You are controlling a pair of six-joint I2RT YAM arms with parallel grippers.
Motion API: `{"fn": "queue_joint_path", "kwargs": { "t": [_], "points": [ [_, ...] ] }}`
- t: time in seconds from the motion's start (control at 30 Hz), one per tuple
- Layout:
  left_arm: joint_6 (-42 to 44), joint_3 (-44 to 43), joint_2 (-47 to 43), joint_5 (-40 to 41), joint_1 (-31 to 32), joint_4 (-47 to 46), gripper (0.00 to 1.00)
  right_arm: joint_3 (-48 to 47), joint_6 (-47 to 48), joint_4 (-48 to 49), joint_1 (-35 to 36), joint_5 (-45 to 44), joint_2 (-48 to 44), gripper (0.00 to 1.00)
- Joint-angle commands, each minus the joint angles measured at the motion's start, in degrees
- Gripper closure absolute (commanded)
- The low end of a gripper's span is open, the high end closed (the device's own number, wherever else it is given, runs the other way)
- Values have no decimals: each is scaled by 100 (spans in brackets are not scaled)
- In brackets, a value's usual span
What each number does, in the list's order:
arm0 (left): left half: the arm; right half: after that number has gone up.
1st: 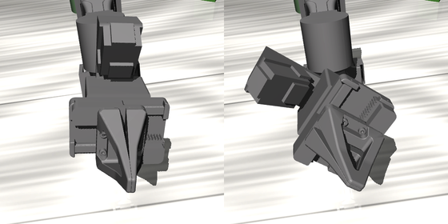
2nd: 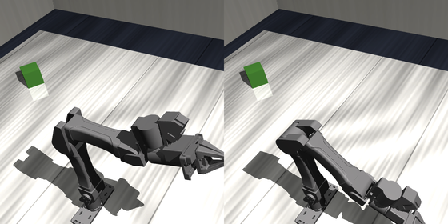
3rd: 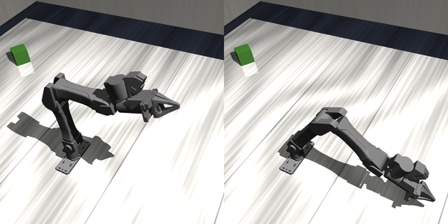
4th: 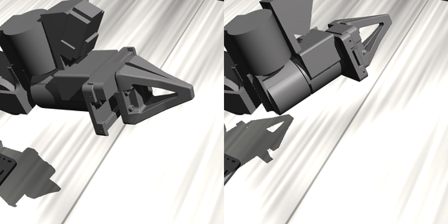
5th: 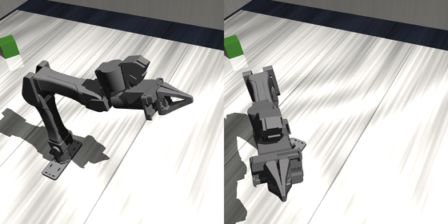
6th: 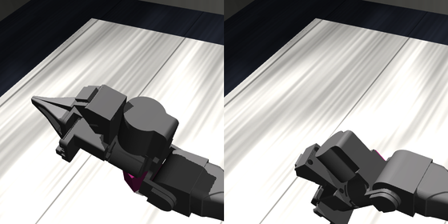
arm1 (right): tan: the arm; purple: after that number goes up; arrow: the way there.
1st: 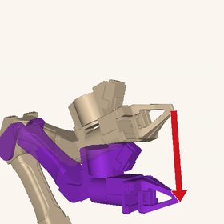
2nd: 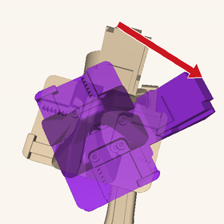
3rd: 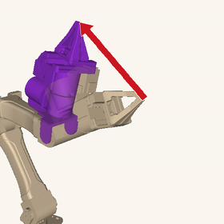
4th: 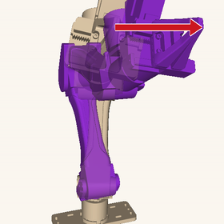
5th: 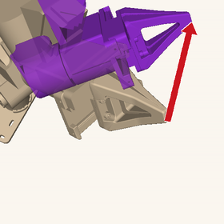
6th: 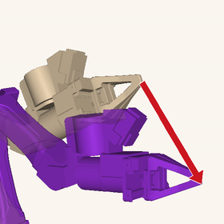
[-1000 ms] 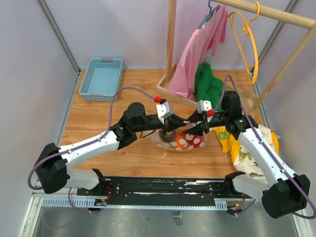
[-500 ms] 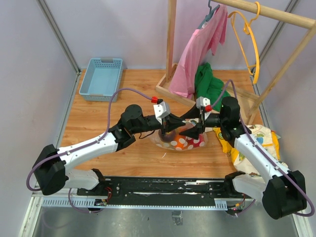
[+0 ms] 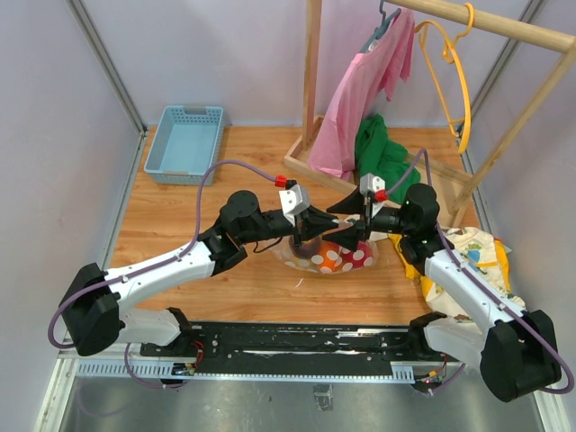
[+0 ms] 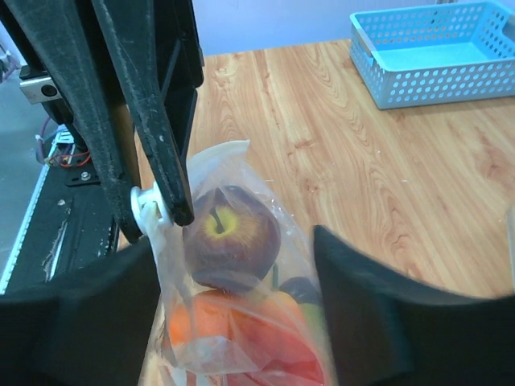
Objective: Open the zip-top bag and remove the fake food
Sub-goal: Unzip the zipper food storage bag at the center of the board.
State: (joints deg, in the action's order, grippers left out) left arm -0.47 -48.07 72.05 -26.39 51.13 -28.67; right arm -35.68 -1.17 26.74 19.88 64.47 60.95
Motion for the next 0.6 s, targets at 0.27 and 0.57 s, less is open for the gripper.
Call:
{"fn": "queue_joint_path", "kwargs": {
  "t": [0.27, 0.57],
  "points": [
    [-46, 103, -114, 114, 37, -286, 100, -43, 458, -134, 315, 349, -154, 95],
    [185, 256, -354, 339, 28, -1, 100, -182, 613, -301, 256, 251, -329, 99]
  ]
}}
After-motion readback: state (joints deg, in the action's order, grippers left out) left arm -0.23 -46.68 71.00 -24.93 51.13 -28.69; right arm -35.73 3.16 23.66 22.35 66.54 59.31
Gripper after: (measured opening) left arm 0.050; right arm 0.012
